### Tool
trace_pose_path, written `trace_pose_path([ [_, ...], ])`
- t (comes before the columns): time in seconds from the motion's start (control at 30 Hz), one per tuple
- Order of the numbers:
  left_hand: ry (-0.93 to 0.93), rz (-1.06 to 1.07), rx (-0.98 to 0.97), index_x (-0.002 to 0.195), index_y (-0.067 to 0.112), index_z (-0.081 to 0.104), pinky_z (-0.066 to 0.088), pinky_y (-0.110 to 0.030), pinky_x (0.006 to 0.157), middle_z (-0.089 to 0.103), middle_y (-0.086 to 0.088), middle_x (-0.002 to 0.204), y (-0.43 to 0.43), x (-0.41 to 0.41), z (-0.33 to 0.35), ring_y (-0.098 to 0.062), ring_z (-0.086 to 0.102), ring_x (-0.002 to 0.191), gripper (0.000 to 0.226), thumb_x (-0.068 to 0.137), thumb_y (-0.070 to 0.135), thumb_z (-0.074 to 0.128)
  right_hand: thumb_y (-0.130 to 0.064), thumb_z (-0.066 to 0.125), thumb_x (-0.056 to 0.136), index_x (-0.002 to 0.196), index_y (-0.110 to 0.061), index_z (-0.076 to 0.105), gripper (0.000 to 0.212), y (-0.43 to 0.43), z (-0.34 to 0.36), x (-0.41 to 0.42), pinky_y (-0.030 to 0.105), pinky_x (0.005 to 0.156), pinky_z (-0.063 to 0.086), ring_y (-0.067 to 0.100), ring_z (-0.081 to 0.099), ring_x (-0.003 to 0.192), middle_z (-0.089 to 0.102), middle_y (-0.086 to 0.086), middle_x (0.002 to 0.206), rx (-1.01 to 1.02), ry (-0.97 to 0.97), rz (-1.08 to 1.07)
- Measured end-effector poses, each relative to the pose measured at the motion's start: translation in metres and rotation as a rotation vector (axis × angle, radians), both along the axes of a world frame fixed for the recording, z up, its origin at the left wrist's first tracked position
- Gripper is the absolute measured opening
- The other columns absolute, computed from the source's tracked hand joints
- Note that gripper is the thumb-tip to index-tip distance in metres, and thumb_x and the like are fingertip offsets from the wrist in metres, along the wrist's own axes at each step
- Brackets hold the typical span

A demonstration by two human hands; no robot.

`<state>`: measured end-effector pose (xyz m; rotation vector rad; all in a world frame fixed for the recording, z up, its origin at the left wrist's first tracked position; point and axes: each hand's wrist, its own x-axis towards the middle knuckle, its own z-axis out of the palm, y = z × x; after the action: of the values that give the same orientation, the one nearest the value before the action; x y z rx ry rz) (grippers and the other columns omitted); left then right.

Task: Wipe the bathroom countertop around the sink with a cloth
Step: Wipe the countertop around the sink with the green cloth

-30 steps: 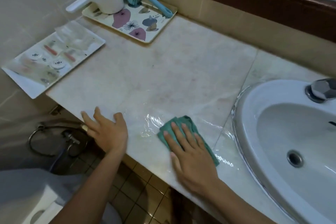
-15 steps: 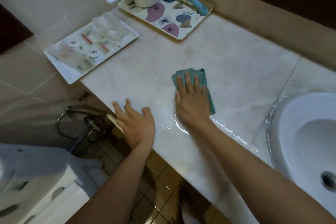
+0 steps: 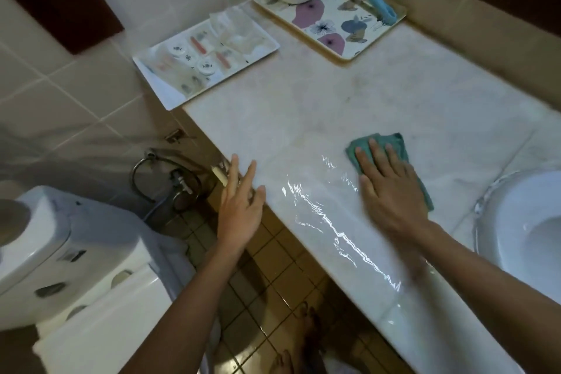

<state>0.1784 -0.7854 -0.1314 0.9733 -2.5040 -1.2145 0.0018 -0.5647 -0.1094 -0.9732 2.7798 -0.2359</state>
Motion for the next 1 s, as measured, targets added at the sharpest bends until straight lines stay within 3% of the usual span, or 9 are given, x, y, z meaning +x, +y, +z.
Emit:
trace_pose_path([
  [0.13,-0.061,0.028,-0.005,0.150,0.038,0.029,0.025,-0.036,0.114,-0.006,0.019,0.161,0.015,0.001,0.009,-0.017,0.013,0.145,0.050,0.101,0.033,0.041,-0.038,0.022,0.100,0.154,-0.027,0.005,0.058,-0.071,-0.003,-0.007,0.046,0.118,0.003,0.025,-0.005,0.148,-0.004,-0.001,0.162,0.012,-0.003,-0.090],
  [0.23,-0.115,0.023,-0.005,0.151,0.034,0.027,0.025,-0.039,0.115,-0.006,0.016,0.161,0.027,0.004,0.015,-0.022,0.015,0.145,0.052,0.101,0.030,0.041,-0.042,0.022,0.100,0.154,-0.027,0.002,0.059,-0.081,-0.002,0.037,0.044,0.118,-0.001,0.024,-0.009,0.148,-0.006,-0.001,0.162,-0.005,-0.007,0.005],
  [0.4,-0.150,0.009,-0.015,0.149,0.029,0.033,0.023,-0.040,0.116,0.002,0.009,0.163,0.051,0.019,0.024,-0.025,0.015,0.145,0.052,0.099,0.022,0.045,-0.044,0.013,0.099,0.153,-0.030,0.000,0.058,-0.026,-0.003,0.113,0.043,0.119,-0.002,0.021,-0.012,0.148,-0.008,-0.005,0.161,-0.024,-0.023,0.134],
  [0.53,-0.098,0.014,-0.078,0.142,0.026,0.047,0.031,-0.043,0.112,0.014,0.001,0.161,0.092,0.036,0.025,-0.024,0.018,0.144,0.049,0.094,0.020,0.054,-0.040,0.018,0.099,0.152,-0.034,-0.001,0.057,0.050,-0.005,0.158,0.038,0.118,-0.007,0.018,-0.014,0.147,-0.010,-0.008,0.160,-0.033,-0.047,0.009],
  [0.7,0.079,-0.061,-0.107,0.120,0.021,0.063,0.037,-0.024,0.091,0.030,-0.005,0.151,0.171,0.061,0.033,-0.023,0.031,0.133,0.036,0.086,0.009,0.061,-0.037,0.017,0.089,0.153,-0.030,0.012,0.064,0.150,0.001,0.206,0.033,0.117,-0.004,0.013,-0.006,0.147,-0.001,-0.009,0.159,-0.118,-0.045,-0.231],
  [0.83,0.226,-0.236,-0.031,0.105,0.018,0.069,0.038,-0.012,0.084,0.044,-0.003,0.135,0.226,0.079,0.034,-0.017,0.039,0.120,0.030,0.082,0.001,0.061,-0.033,0.024,0.090,0.148,-0.026,0.031,0.059,0.230,0.004,0.242,0.032,0.118,0.015,0.012,0.018,0.145,0.028,-0.002,0.155,-0.293,-0.095,-0.385],
  [0.9,0.273,-0.369,0.012,0.102,0.019,0.070,0.046,-0.027,0.087,0.048,0.001,0.126,0.252,0.088,0.034,-0.011,0.041,0.115,0.030,0.082,0.000,0.060,-0.028,0.029,0.091,0.139,-0.031,0.043,0.050,0.261,0.014,0.254,0.027,0.106,0.035,0.005,0.045,0.128,0.054,0.001,0.137,-0.438,-0.178,-0.494],
  [0.93,0.288,-0.438,0.026,0.101,0.020,0.070,0.047,-0.033,0.089,0.049,0.003,0.122,0.263,0.092,0.035,-0.009,0.042,0.113,0.029,0.082,0.001,0.059,-0.026,0.032,0.093,0.133,-0.038,0.047,0.044,0.272,0.024,0.257,0.024,0.089,0.045,-0.001,0.058,0.105,0.065,0.000,0.118,-0.511,-0.234,-0.587],
  [1.0,0.304,-0.589,0.011,0.105,0.022,0.068,0.049,-0.038,0.089,0.051,0.004,0.120,0.284,0.099,0.039,-0.009,0.046,0.112,0.030,0.081,0.008,0.056,-0.020,0.038,0.098,0.118,-0.045,0.057,0.037,0.291,0.046,0.258,0.019,0.068,0.044,0.000,0.060,0.077,0.069,-0.002,0.096,-0.666,-0.373,-0.783],
])
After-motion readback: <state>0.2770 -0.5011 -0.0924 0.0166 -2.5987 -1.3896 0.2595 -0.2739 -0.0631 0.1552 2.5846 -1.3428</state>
